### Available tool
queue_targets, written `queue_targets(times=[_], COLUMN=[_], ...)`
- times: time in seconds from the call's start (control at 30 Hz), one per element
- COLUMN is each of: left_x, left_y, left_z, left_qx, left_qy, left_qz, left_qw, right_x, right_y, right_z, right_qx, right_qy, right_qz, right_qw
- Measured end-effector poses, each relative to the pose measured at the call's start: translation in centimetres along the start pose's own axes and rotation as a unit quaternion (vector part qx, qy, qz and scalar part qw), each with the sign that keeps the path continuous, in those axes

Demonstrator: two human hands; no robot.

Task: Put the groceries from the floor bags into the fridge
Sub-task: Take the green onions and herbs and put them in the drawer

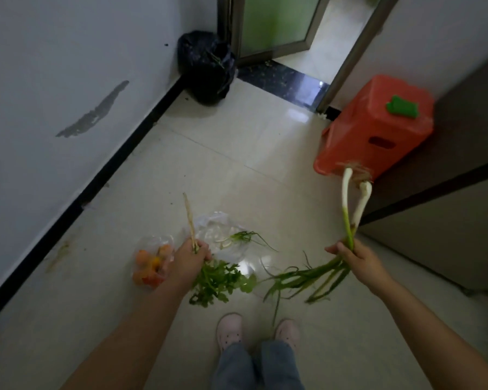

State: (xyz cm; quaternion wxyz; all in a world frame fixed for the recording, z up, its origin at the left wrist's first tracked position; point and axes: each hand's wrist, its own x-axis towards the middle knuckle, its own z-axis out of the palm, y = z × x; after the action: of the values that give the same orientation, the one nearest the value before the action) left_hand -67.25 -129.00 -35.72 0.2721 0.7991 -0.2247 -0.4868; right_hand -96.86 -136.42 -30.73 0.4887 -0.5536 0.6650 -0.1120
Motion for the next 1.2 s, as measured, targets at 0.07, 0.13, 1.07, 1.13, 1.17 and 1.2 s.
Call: queue_targets(times=[0.07,0.13,1.07,1.13,1.17,1.2], left_x=[-0.9,-1.4,-11.8,-12.0,-11.8,-11.5], left_y=[0.0,-0.2,8.2,6.1,5.1,4.1], left_z=[0.3,0.6,21.5,21.5,21.5,21.4], left_qx=[-0.012,-0.007,0.342,0.353,0.35,0.345], left_qy=[-0.004,-0.009,-0.286,-0.301,-0.301,-0.302], left_qz=[0.016,0.025,-0.039,-0.057,-0.07,-0.086], left_qw=[1.0,1.0,0.895,0.884,0.884,0.884], right_x=[-1.1,-2.1,-11.6,-10.4,-9.8,-9.2], right_y=[0.5,1.0,10.6,10.6,10.7,10.7], right_z=[-0.4,-0.6,-16.0,-14.8,-14.0,-13.0], right_qx=[-0.001,0.052,0.565,0.564,0.565,0.566], right_qy=[-0.01,-0.018,0.037,0.015,0.001,-0.012], right_qz=[0.003,0.005,-0.066,-0.053,-0.046,-0.04], right_qw=[1.0,0.998,0.822,0.824,0.824,0.823])
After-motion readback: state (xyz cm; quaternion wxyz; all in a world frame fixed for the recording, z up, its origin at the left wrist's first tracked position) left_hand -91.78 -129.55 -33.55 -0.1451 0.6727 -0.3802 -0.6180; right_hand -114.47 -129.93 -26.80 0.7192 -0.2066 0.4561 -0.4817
